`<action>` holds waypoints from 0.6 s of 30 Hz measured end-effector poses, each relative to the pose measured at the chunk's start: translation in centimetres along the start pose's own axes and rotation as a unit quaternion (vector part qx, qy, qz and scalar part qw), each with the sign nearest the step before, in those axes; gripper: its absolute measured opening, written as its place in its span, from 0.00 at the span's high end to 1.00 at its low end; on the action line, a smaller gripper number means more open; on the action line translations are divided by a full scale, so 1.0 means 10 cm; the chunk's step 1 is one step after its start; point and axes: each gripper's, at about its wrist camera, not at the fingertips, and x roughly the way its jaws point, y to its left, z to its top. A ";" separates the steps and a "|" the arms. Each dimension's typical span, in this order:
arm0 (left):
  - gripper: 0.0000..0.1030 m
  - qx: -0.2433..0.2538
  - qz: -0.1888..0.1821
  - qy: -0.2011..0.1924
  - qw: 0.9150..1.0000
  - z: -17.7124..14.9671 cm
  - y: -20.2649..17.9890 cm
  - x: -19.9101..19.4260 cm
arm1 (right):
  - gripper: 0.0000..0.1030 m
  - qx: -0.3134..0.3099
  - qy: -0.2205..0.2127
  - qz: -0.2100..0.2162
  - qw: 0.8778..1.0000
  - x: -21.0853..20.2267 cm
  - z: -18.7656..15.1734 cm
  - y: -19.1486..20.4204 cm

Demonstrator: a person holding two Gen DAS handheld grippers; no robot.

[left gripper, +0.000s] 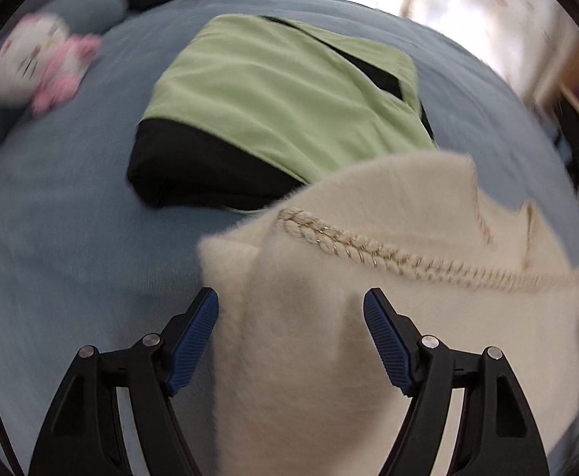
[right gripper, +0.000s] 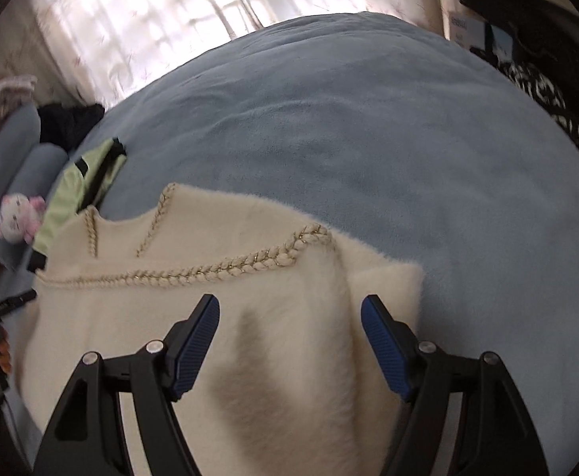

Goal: Fold large clothes
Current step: 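Lift the hem with both tools and fold it toward the collar, then lay the hem onto the collar edge and open both tools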

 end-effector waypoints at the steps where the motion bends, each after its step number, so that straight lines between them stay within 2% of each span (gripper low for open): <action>1: 0.28 0.020 0.006 -0.001 1.000 0.00 -0.03 0.02 | 0.28 -0.011 0.001 -0.006 1.000 0.03 0.01 0.02; 8: 0.28 0.122 0.032 -0.022 0.992 0.07 -0.30 0.11 | 0.29 -0.063 0.010 -0.050 0.997 0.29 0.15 0.14; 11: 0.28 0.155 0.041 -0.025 0.987 0.11 -0.38 0.15 | 0.44 -0.081 0.013 -0.052 0.995 0.38 0.16 0.21; 13: 0.33 0.169 0.038 -0.026 0.984 0.15 -0.43 0.19 | 0.46 -0.092 0.010 -0.060 0.994 0.40 0.15 0.24; 14: 0.40 0.176 0.033 -0.026 0.984 0.14 -0.44 0.19 | 0.52 -0.096 0.009 -0.063 0.993 0.41 0.15 0.26; 16: 0.49 0.185 0.034 -0.033 0.982 0.13 -0.48 0.20 | 0.74 -0.109 0.002 -0.079 0.991 0.40 0.13 0.30; 17: 0.62 0.191 0.038 -0.036 0.980 0.12 -0.51 0.20 | 0.88 -0.113 -0.001 -0.090 0.990 0.39 0.12 0.31; 18: 0.78 0.195 0.047 -0.041 0.979 0.11 -0.54 0.21 | 0.88 -0.111 -0.007 -0.093 0.989 0.37 0.11 0.30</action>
